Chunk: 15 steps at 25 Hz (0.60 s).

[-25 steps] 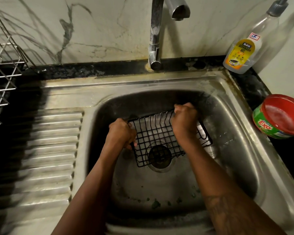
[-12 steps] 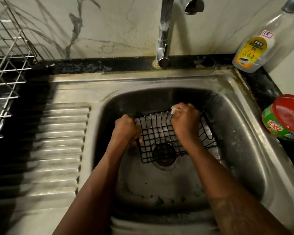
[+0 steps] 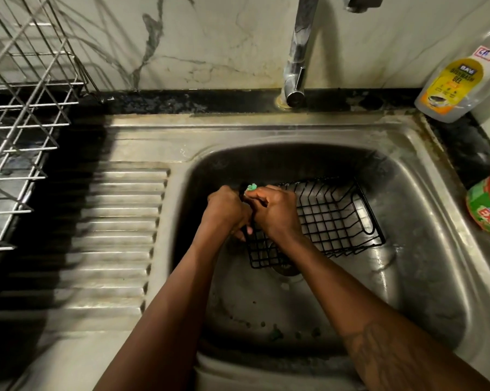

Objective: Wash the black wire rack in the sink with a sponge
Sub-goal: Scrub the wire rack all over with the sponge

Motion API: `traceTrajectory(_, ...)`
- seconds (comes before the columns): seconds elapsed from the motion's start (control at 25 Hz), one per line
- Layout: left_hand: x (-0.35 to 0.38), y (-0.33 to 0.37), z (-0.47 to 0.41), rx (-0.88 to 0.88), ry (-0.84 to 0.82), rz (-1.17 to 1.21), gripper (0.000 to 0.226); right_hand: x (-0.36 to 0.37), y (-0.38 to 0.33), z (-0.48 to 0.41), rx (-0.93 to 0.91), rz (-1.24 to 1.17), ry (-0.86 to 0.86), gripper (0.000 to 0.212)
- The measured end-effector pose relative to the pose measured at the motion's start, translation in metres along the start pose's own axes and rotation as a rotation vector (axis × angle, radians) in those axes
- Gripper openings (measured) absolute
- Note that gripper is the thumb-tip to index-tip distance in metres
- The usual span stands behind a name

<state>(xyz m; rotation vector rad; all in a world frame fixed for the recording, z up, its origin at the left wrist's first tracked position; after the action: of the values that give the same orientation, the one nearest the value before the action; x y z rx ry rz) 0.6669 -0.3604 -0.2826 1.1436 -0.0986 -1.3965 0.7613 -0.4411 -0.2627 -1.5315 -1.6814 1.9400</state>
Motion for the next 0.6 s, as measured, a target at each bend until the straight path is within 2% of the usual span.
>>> traceTrajectory(0.16, -0.003, 0.0, -0.003, 0.05, 0.053, -0.014, 0.021, 0.013, -0.001, 0.007, -0.076, 0.1, -0.097, 0.024)
traceTrajectory(0.24, -0.001, 0.0, -0.002, 0.036, 0.025, -0.021, 0.01, 0.02, 0.002, 0.008, -0.066, 0.142, -0.163, 0.018)
traceTrajectory(0.32, 0.001, -0.001, -0.002, -0.006, 0.016, 0.006, 0.009, 0.024, 0.013, 0.007, 0.021, 0.199, -0.203, 0.008)
traceTrajectory(0.4, 0.009, -0.002, -0.005, -0.033, -0.018, 0.073, 0.008, 0.024, 0.037, 0.002, 0.261, 0.154, -0.161, 0.017)
traceTrajectory(0.44, 0.014, -0.004, -0.006, -0.048, -0.051, 0.097, 0.004, 0.02, 0.055, 0.001, 0.489, 0.08, -0.106, 0.019)
traceTrajectory(0.52, 0.022, -0.007, -0.007, -0.064, -0.106, 0.104, 0.01, 0.02, 0.098, 0.018, 1.059, -0.196, 0.024, 0.013)
traceTrajectory(0.56, 0.023, -0.008, -0.009, -0.059, -0.105, 0.1, 0.011, 0.029, 0.105, 0.029, 1.249, -0.391, 0.022, 0.01)
traceTrajectory(0.6, 0.021, -0.007, -0.009, -0.047, -0.077, 0.115, 0.007, 0.043, 0.103, 0.033, 1.33, -0.595, -0.018, 0.008)
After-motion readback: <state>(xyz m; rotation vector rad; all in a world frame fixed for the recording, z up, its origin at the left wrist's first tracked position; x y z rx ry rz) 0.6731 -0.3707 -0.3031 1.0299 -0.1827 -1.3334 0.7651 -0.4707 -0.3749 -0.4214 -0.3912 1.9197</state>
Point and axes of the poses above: each hand's wrist, its own z-axis away from the middle knuckle, its own x-axis out of the palm, y = z × x, the point moved 9 cm from there along -z, towards the middle knuckle, and after that the axes turned 14 degrees about x, right-handed, at the moved point
